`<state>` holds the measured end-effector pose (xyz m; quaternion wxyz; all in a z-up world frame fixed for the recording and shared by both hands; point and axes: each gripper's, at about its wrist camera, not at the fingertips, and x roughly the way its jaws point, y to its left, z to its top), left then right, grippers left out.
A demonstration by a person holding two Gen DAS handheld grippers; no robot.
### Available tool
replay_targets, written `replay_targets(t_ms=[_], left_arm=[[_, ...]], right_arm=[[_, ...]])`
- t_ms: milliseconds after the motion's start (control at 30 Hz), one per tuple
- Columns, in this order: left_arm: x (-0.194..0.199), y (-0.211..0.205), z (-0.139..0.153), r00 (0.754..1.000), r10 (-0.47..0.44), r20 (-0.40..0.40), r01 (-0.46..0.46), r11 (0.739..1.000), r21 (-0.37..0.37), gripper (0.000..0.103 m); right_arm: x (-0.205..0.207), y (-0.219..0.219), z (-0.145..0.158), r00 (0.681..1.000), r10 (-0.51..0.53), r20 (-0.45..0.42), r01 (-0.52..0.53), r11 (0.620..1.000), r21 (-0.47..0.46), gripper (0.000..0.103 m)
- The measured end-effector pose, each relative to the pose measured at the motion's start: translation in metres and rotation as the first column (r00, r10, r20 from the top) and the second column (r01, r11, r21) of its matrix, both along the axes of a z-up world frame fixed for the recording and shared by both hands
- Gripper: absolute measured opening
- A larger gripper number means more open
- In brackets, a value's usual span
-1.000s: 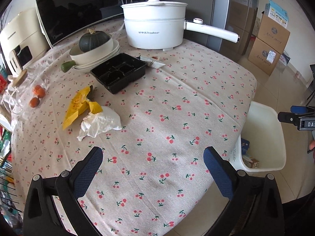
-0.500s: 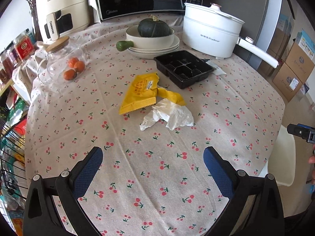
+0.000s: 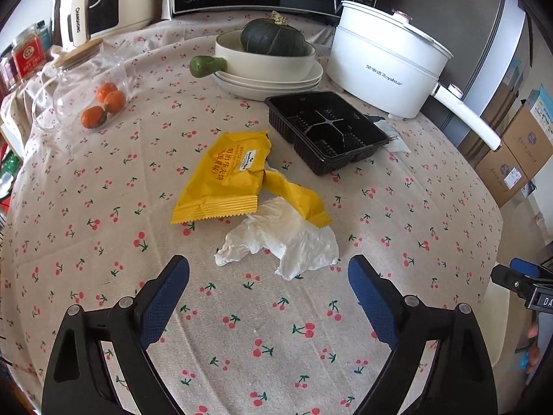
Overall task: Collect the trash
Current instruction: 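Grasp the white tissue with the left tool while the right tool grasps the yellow waffle wrapper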
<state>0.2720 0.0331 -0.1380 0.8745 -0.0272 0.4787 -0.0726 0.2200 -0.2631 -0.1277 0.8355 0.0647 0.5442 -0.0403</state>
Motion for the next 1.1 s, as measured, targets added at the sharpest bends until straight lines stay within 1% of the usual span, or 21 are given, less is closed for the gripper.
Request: replay_targets(t_ms=[200, 267, 300, 367, 467, 533, 733, 900, 1000, 1100], left_arm=[[0.017, -0.022, -0.012, 0.999, -0.032, 0.041, 0.03, 0.999, 0.027, 0.075], [0.022, -0.025, -0.017, 0.998, -0.036, 0.044, 0.035, 0.999, 0.032, 0.063], [0.024, -0.026, -0.02, 0.999, -0.039, 0.036, 0.038, 0.999, 0.034, 0.058], [0.027, -0.029, -0.025, 0.999, -0.047, 0.014, 0.047, 0.998, 0.038, 0.037], [0.025, -0.03, -0.026, 0.998, -0.064, 0.009, 0.063, 0.997, 0.039, 0.022], [0.022, -0.029, -0.022, 0.997, -0.079, 0.007, 0.079, 0.997, 0.022, 0.017], [0.0, -0.019, -0.003, 0.992, -0.123, -0.021, 0.122, 0.992, -0.044, 0.015], [-0.024, -0.003, 0.011, 0.988, -0.147, -0.042, 0.144, 0.987, -0.07, 0.015], [-0.039, 0.013, 0.021, 0.989, -0.14, -0.045, 0.135, 0.986, -0.095, 0.015], [-0.049, 0.031, 0.031, 0.992, -0.118, -0.043, 0.113, 0.988, -0.108, 0.015]], right_arm=[[0.004, -0.004, -0.004, 1.0, 0.017, -0.007, -0.017, 0.998, -0.057, 0.102], [0.004, -0.007, -0.005, 1.0, 0.019, -0.01, -0.019, 0.997, -0.07, 0.102], [0.004, -0.009, -0.005, 1.0, 0.019, -0.012, -0.02, 0.997, -0.074, 0.102], [0.004, -0.012, -0.007, 1.0, 0.02, -0.017, -0.021, 0.996, -0.082, 0.102], [0.002, -0.017, -0.008, 1.0, 0.019, -0.023, -0.021, 0.995, -0.101, 0.102], [0.001, -0.019, -0.008, 1.0, 0.015, -0.025, -0.018, 0.994, -0.109, 0.102], [-0.001, -0.011, -0.006, 0.999, 0.031, -0.021, -0.034, 0.993, -0.117, 0.102], [-0.005, 0.01, -0.003, 0.997, 0.075, -0.016, -0.077, 0.991, -0.112, 0.102], [-0.007, 0.027, 0.0, 0.995, 0.101, -0.009, -0.102, 0.992, -0.08, 0.102], [-0.005, 0.045, 0.002, 0.993, 0.117, -0.007, -0.117, 0.993, -0.023, 0.102]])
